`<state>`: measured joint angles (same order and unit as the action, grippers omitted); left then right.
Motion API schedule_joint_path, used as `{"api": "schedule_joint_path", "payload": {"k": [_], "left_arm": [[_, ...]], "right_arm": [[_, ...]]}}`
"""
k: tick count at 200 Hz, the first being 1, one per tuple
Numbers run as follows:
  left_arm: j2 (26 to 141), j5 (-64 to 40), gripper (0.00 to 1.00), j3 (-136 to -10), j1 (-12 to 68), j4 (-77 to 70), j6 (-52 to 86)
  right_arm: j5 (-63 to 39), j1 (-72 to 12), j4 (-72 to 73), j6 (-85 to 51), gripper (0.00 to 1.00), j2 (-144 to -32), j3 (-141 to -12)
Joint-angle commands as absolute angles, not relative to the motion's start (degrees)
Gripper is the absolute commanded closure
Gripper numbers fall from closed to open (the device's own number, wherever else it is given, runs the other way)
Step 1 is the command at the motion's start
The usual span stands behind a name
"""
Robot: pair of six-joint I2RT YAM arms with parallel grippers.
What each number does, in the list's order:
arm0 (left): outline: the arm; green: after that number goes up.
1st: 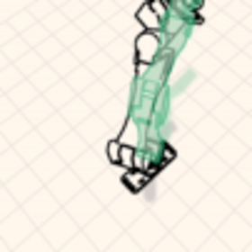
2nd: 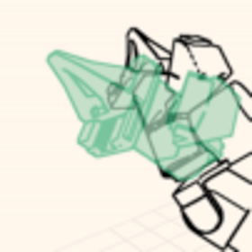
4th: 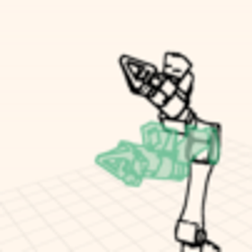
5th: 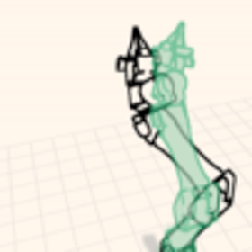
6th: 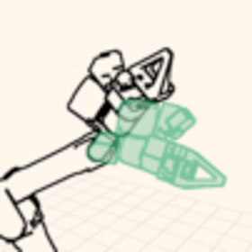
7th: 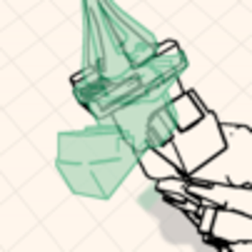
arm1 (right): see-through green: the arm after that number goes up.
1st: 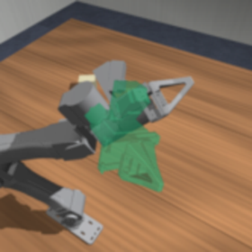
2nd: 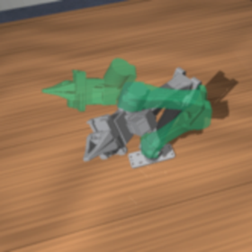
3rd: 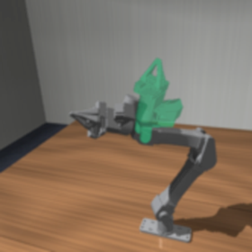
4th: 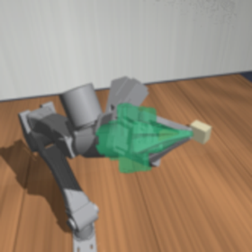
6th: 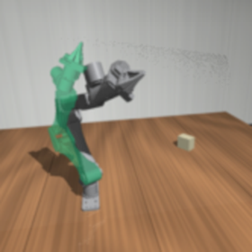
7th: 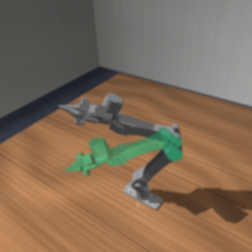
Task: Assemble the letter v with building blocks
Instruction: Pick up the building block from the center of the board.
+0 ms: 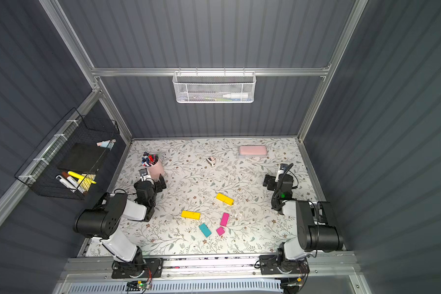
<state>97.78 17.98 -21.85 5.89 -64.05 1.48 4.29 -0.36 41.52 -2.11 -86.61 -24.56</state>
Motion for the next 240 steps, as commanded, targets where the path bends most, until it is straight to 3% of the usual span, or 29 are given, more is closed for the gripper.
{"api": "schedule_joint_path", "payload": {"k": [1, 118, 182, 203, 221, 240], "left_arm": [[97.4, 17.4, 0.00, -22.9, 5.5, -63.0, 2.3], [97.4, 17.2, 0.00, -23.0, 5.4, -62.9, 2.2], [96.2, 19.6, 0.01, -23.3, 5.2, -64.0, 1.3], [87.2, 22.7, 0.00, -32.8, 5.3, -40.1, 5.4], [81.2, 21.4, 0.01, -35.4, 5.4, -35.8, 8.9], [75.9, 18.2, 0.00, -38.8, 5.3, -29.0, 18.7]], "right_arm": [[4.3, -0.3, 41.7, -1.8, 0.01, -86.0, -25.1], [4.1, -0.2, 41.6, -1.9, 0.01, -86.0, -25.1], [-3.3, 0.7, 45.1, 1.8, 0.01, -84.7, -25.4], [4.9, -4.5, 16.1, 1.3, 0.01, -74.9, -37.3], [12.6, -11.8, 1.6, 2.8, 0.01, -72.3, -49.6], [12.5, -18.5, -10.9, -1.1, 0.01, -73.4, -62.7]]}}
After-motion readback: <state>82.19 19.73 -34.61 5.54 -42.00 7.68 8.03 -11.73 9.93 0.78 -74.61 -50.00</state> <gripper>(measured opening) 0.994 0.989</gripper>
